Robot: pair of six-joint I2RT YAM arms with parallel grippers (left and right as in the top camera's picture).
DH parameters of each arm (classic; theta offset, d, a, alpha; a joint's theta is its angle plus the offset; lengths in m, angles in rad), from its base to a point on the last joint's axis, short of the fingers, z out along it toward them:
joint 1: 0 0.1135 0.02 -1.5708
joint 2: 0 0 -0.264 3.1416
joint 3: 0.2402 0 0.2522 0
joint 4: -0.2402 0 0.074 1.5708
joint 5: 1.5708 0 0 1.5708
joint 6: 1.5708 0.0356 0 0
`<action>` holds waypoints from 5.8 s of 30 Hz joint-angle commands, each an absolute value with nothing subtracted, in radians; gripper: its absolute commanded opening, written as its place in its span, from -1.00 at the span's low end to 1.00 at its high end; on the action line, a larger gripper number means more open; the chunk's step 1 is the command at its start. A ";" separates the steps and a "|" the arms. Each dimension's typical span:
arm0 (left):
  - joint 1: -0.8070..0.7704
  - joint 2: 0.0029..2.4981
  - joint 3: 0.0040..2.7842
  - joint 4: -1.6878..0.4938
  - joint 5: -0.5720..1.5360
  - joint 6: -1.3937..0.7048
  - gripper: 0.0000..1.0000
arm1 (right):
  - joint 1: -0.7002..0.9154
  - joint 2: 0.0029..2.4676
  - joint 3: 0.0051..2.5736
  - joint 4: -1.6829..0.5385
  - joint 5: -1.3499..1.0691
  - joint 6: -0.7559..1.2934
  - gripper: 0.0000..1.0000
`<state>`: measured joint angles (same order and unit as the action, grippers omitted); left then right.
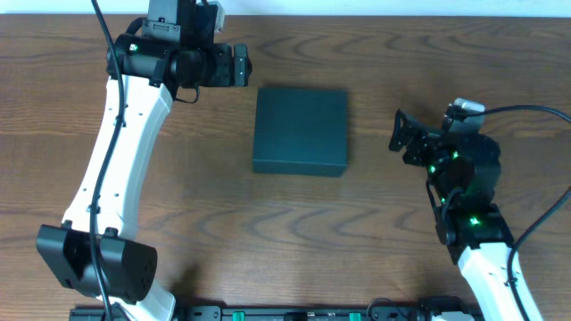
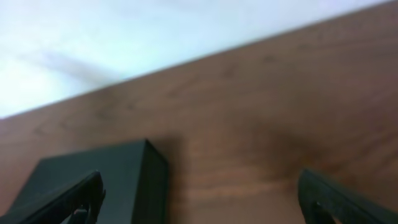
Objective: Pack container
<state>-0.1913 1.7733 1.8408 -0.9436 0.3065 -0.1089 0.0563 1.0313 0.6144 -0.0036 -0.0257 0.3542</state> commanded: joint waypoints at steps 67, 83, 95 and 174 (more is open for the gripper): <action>0.175 0.250 0.351 -0.595 0.063 -0.173 0.90 | 0.054 1.025 0.627 -0.442 -0.015 0.347 0.99; 0.045 0.146 0.172 -0.582 0.054 -0.157 0.90 | 0.054 1.025 0.627 -0.442 -0.015 0.347 0.99; -0.009 0.055 0.149 -0.566 -0.009 -0.150 0.91 | 0.054 1.025 0.627 -0.442 -0.015 0.347 0.99; -0.013 0.004 0.150 -0.567 -0.010 -0.150 0.91 | 0.054 0.005 0.118 -0.400 0.123 0.141 0.98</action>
